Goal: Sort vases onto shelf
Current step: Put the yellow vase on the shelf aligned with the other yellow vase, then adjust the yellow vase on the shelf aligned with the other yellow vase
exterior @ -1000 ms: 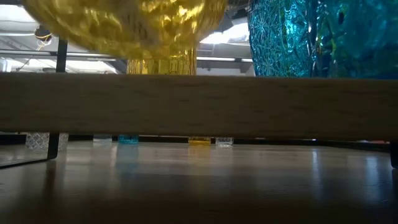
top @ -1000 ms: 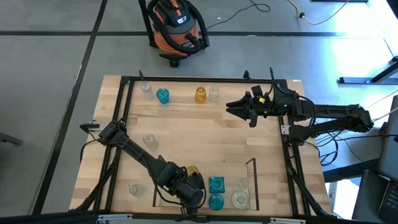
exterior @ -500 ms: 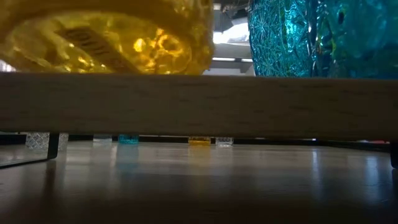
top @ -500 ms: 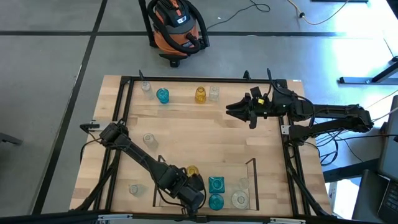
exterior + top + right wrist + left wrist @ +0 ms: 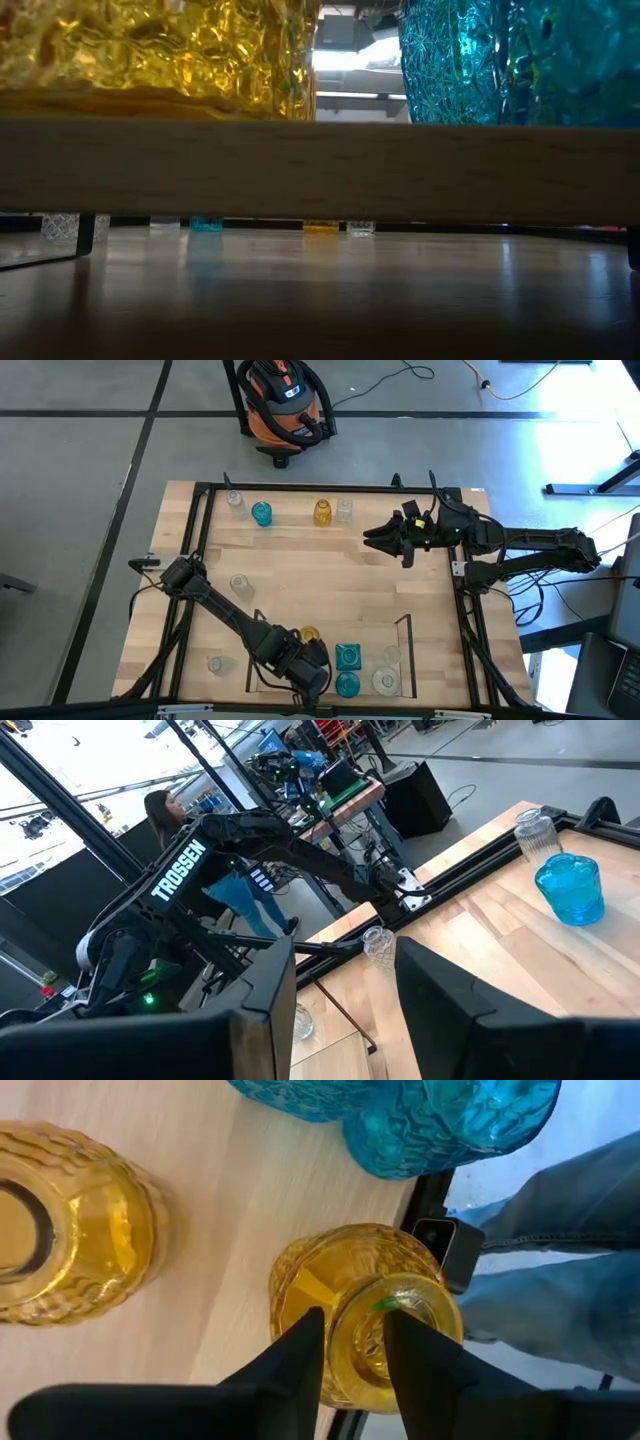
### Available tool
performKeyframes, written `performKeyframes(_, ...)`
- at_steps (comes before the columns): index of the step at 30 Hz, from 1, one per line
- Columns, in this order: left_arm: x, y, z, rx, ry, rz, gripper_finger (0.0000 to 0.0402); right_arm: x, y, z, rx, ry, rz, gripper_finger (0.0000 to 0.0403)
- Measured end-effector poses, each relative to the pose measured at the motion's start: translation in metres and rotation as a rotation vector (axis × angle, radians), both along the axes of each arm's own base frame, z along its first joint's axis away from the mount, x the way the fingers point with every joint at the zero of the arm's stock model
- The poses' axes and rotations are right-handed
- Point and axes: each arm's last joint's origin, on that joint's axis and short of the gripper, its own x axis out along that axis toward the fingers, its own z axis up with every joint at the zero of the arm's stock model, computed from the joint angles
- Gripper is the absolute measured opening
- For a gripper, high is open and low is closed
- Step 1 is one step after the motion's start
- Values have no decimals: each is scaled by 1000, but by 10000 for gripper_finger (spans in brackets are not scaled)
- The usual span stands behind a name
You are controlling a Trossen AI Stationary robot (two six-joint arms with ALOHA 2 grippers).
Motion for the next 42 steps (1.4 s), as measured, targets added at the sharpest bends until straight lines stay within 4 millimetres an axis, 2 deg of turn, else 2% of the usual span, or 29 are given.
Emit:
performKeyframes(6, -1, 0, 3, -32, 10, -5, 100, 0, 0, 0, -4, 0, 0, 135)
performKeyframes(13, -4, 13, 26, -14, -74, 21, 100, 0, 0, 0, -22, -5, 1, 135)
performKeyframes(18, -7, 30, 43, 18, -106, 60, 101, 0, 0, 0, -22, -5, 1, 135)
performKeyframes(22, -13, 53, 61, 85, -136, 119, 101, 0, 0, 0, -22, -5, 1, 135)
performKeyframes(24, -14, 68, 64, 105, -95, 148, 101, 0, 0, 0, -22, -6, 1, 135)
performKeyframes(27, -9, 90, 60, 67, -11, 118, 101, 0, 0, 1, -22, -8, 1, 135)
performKeyframes(35, 5, 135, 43, 147, 29, 41, 97, -1, 1, 1, -20, -11, 42, 135)
performKeyframes(38, 4, 146, 25, 152, 111, 12, 75, -1, 2, 1, -18, -8, 78, 135)
performKeyframes(42, 2, 149, -3, 105, 175, -40, 20, -1, 3, 1, -17, -6, 98, 135)
